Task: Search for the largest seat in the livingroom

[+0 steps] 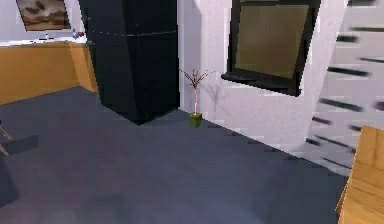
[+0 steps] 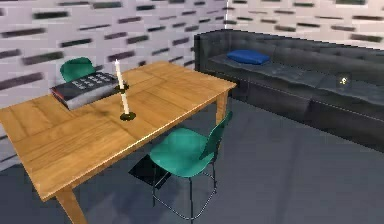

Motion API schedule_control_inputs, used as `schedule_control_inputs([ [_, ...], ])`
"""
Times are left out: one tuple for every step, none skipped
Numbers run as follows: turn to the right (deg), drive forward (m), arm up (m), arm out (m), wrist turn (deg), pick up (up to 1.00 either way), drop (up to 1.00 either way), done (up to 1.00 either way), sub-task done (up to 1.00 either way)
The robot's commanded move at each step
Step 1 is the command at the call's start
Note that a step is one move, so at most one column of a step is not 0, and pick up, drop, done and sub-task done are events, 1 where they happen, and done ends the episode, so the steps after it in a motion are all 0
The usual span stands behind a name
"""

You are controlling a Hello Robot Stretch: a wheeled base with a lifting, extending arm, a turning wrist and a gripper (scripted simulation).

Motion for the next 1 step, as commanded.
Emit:
schedule_control_inputs([
  [-6.0, 0.0, 0.0, 0.0, 0.0, 0.0, 0.0, 0.0, 0.0],
])
